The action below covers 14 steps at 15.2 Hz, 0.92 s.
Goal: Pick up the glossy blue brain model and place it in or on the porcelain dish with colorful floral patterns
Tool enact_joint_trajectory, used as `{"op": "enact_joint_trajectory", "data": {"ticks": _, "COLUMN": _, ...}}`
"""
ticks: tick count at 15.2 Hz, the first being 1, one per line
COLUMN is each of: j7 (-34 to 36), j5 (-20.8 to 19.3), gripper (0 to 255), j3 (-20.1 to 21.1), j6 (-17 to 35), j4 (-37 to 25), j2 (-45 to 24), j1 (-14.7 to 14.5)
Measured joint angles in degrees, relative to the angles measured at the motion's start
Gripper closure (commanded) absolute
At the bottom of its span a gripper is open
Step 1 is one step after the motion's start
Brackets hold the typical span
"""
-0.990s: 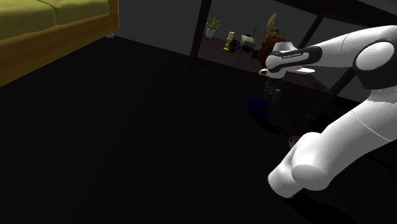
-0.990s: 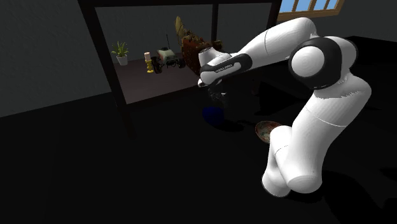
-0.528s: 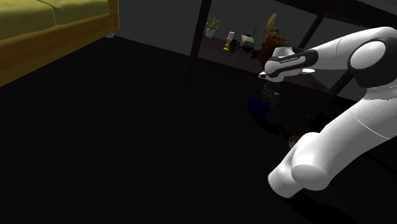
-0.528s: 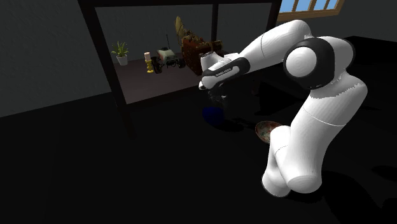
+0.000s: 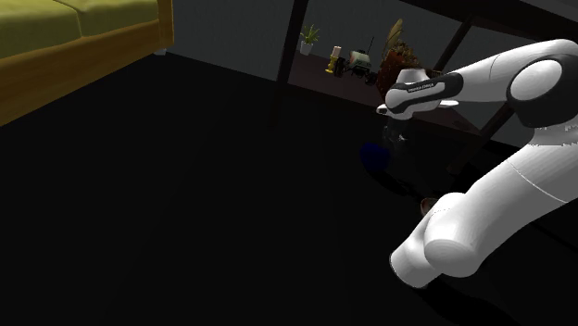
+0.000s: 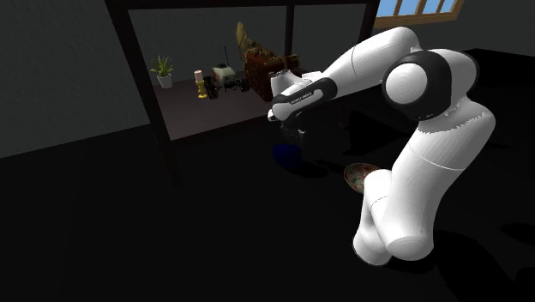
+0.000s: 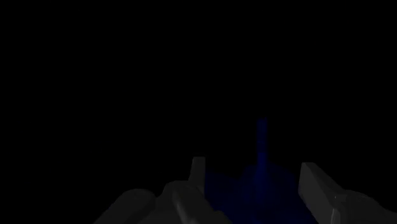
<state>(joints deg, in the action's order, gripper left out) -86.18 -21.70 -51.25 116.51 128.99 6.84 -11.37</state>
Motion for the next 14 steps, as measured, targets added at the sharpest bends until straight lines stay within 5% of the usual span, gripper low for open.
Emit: {"op": "enact_joint_trajectory", "data": {"ticks": 14, "j7": 0.44, "j5": -1.08, "gripper": 255, "j3": 0.34, "j6": -4.33, "j4": -0.95, "j2": 0.67, "j1": 0.22}}
